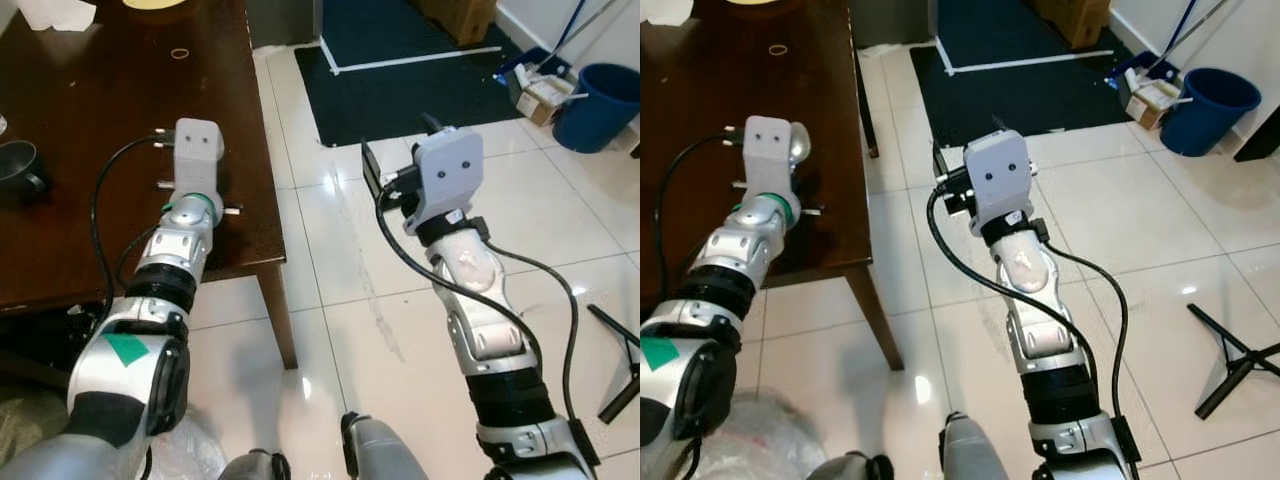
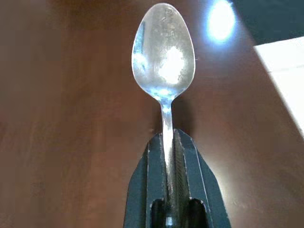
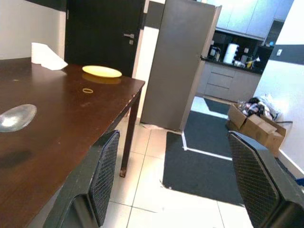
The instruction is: Setting the table
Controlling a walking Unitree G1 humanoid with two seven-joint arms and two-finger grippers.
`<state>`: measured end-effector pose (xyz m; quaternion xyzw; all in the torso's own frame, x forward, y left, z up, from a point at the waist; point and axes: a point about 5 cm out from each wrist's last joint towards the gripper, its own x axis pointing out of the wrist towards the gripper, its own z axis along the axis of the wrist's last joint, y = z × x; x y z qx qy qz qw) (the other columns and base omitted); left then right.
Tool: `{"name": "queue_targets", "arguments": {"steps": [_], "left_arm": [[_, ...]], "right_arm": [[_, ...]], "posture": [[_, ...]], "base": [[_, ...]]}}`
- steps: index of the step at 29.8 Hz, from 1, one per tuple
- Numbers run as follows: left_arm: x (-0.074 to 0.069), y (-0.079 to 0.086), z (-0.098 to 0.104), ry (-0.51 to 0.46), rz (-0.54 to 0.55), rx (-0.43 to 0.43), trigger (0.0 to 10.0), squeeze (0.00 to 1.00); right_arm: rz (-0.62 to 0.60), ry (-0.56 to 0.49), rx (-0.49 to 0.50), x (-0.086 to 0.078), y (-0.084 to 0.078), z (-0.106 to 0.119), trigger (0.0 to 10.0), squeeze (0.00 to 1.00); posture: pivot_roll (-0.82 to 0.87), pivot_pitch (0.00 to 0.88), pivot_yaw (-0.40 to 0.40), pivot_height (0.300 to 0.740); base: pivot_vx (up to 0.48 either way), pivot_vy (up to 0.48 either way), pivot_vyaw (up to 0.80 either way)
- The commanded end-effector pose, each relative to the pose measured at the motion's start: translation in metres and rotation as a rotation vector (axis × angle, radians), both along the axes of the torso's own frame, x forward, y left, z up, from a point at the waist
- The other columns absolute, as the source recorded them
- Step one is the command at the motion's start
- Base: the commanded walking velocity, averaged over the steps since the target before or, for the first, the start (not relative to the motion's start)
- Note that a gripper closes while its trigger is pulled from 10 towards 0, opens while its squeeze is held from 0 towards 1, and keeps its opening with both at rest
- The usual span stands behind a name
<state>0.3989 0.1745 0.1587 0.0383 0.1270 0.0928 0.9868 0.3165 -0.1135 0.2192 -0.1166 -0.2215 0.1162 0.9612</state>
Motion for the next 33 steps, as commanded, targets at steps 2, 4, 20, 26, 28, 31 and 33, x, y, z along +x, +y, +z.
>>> {"name": "queue_targets", "arguments": {"steps": [2, 4, 20, 26, 28, 31, 33], "left_arm": [[-0.003, 0.016, -0.009, 0.029, 0.088, -0.042, 10.0, 0.0], [-0.005, 0.021, -0.013, 0.046, 0.104, -0.049, 10.0, 0.0], [-0.011, 0.028, -0.029, 0.056, 0.097, -0.099, 10.0, 1.0], [-0.001, 0.019, 0.012, -0.171, -0.005, -0.127, 10.0, 0.0], [-0.005, 0.017, 0.031, -0.267, -0.062, -0.113, 10.0, 0.0], [-0.016, 0.018, 0.045, -0.336, -0.114, -0.089, 10.0, 0.0], [-0.027, 0.02, 0.053, -0.368, -0.151, -0.06, 10.0, 0.0]], "right_arm": [[-0.001, 0.005, 0.04, -0.007, 0.0, 0.002, 10.0, 0.0], [-0.006, 0.01, 0.044, -0.01, -0.002, 0.001, 10.0, 0.0], [-0.047, 0.035, 0.071, -0.011, -0.012, -0.001, 10.0, 0.0], [-0.043, 0.04, 0.076, -0.013, -0.012, -0.002, 10.0, 0.0], [-0.04, 0.04, 0.077, -0.014, -0.012, -0.003, 10.0, 0.0], [-0.036, 0.044, 0.078, -0.015, -0.013, -0.003, 10.0, 0.0], [-0.032, 0.05, 0.078, -0.016, -0.013, -0.005, 10.0, 0.0]], "posture": [[-0.25, 0.14, 0.117, 0.74], [-0.25, 0.156, 0.119, 0.74], [-0.23, 0.153, 0.113, 0.74], [-0.21, 0.13, 0.112, 0.74], [-0.2, 0.116, 0.107, 0.74], [-0.19, 0.107, 0.102, 0.74], [-0.18, 0.094, 0.093, 0.74]], "base": [[0.0, 0.0, 0.0], [0.0, 0.0, 0.0], [0.0, 0.0, 0.0], [0.0, 0.0, 0.0], [0.0, 0.0, 0.0], [0.0, 0.0, 0.0], [0.0, 0.0, 0.0]]}}
